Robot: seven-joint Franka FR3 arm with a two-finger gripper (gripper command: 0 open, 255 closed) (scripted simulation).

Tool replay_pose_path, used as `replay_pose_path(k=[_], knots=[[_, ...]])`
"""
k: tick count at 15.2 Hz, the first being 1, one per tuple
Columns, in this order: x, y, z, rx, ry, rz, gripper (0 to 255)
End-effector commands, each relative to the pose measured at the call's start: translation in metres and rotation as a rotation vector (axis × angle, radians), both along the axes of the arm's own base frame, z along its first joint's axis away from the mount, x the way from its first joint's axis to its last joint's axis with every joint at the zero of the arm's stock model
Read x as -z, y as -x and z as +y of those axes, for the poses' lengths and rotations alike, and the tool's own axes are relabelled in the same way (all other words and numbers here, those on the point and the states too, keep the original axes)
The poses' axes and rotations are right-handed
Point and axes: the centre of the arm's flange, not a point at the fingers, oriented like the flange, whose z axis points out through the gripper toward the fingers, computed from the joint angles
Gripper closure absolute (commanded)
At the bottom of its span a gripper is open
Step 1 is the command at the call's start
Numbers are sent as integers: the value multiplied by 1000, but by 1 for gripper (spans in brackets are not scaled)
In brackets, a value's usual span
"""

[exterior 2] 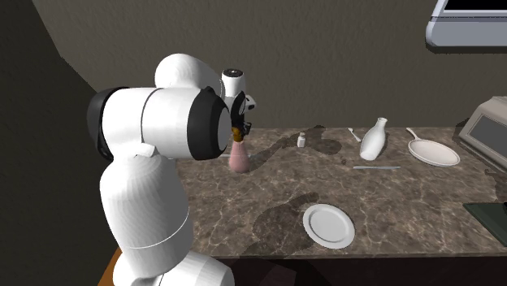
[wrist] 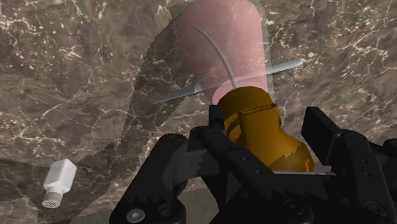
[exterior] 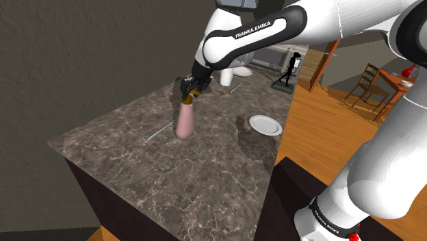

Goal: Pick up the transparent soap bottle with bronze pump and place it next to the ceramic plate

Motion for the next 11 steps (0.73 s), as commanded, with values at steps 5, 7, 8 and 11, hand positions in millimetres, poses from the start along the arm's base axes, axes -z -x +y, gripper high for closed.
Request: replay_pose_path(k=[5,7,8,11], knots=[[-29,0,0,0,0,0,255],[-40,0,0,0,0,0,255],[-45,0,0,0,0,0,255],[-61,0,0,0,0,0,255]])
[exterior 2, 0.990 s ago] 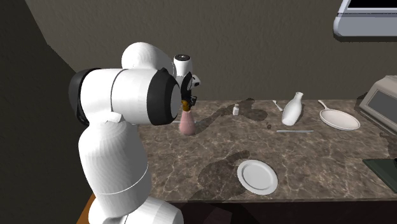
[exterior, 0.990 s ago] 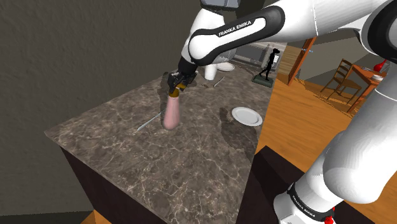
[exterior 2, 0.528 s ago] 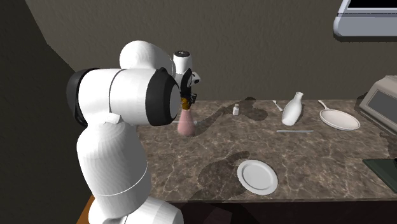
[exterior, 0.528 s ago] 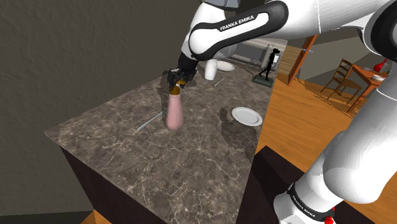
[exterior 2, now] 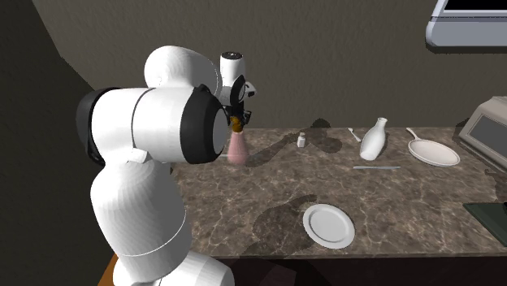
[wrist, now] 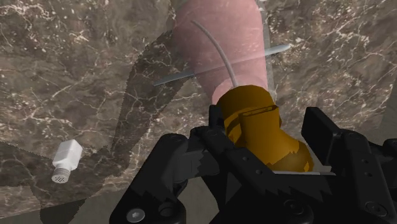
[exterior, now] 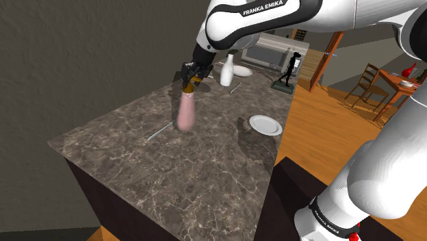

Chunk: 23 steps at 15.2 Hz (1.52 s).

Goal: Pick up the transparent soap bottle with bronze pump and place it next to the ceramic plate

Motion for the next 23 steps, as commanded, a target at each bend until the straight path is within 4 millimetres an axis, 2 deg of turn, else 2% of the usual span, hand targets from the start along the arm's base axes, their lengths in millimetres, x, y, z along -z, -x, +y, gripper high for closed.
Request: replay_pose_path(k=[1,23], knots=[[-11,0,0,0,0,0,255],[-127,0,0,0,0,0,255]])
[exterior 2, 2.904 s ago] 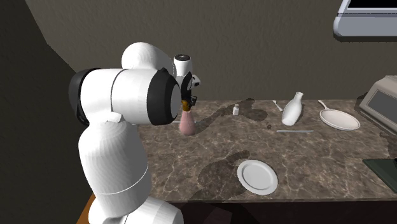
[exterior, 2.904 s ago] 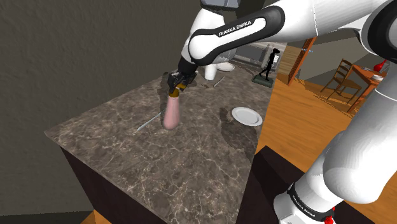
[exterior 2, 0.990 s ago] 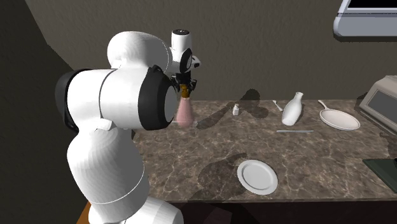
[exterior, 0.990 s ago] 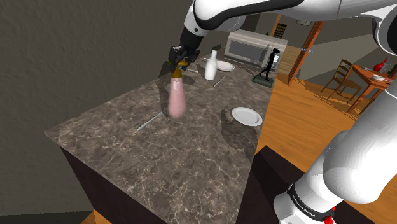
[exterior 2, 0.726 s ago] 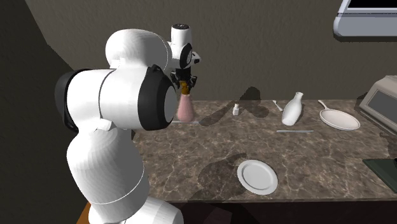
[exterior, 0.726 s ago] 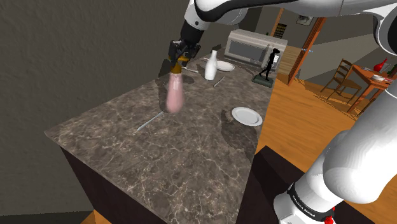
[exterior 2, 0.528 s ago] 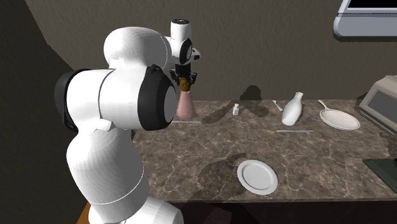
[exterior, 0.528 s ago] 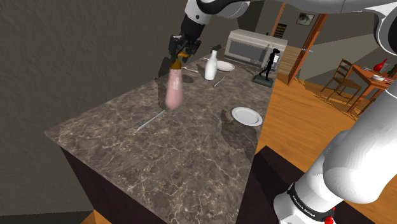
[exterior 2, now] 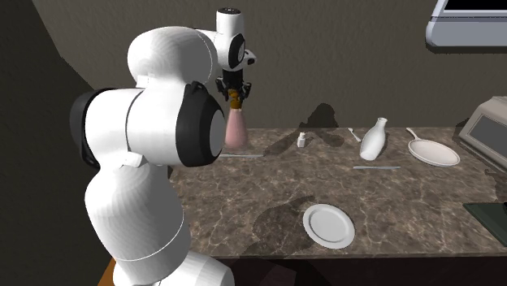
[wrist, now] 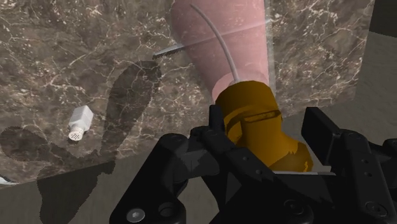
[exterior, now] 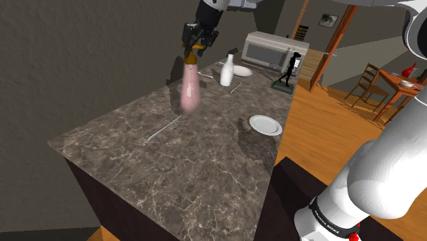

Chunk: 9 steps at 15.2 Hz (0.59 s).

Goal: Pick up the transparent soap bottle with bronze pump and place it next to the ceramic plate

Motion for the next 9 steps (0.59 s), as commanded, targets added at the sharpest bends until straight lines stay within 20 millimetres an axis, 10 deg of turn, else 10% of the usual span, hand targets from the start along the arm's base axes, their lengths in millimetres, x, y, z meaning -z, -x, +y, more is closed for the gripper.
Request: replay_pose_path(k=[1,9], knots=[[-11,0,0,0,0,0,255],[-53,0,0,0,0,0,255]])
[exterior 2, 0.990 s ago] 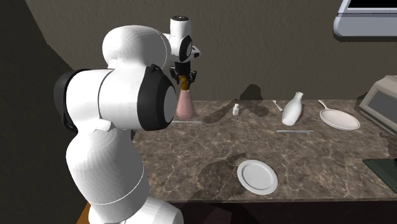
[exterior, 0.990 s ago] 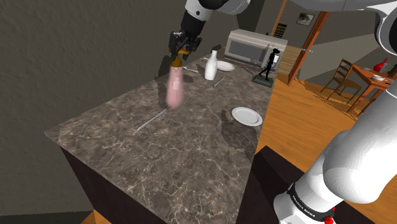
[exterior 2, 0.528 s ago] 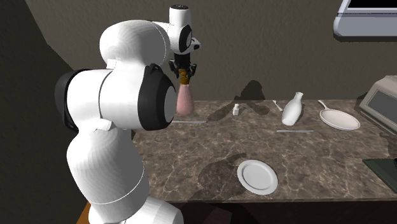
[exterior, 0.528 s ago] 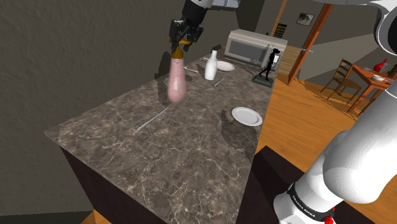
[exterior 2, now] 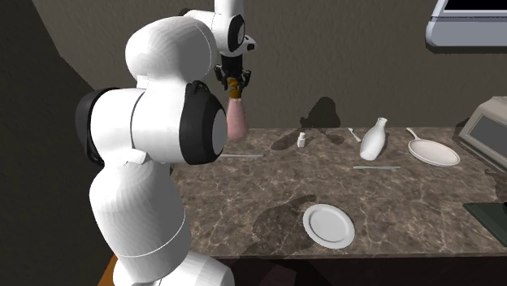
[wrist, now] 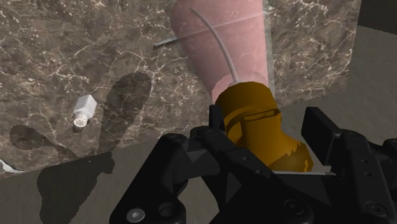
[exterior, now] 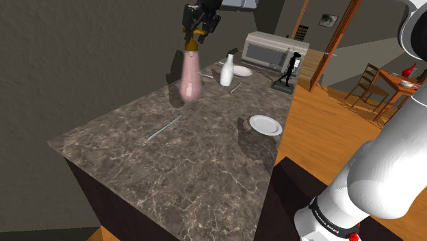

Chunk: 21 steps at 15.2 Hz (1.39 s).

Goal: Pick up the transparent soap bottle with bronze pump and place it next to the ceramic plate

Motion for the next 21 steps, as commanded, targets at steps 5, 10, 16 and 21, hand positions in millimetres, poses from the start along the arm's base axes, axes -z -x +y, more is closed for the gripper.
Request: replay_pose_path(k=[5,10,16,21], knots=[[-32,0,-1,0,0,0,255],[-59,0,-1,0,0,0,255],[-90,0,-1,0,0,0,255],[-117,0,-1,0,0,0,255]])
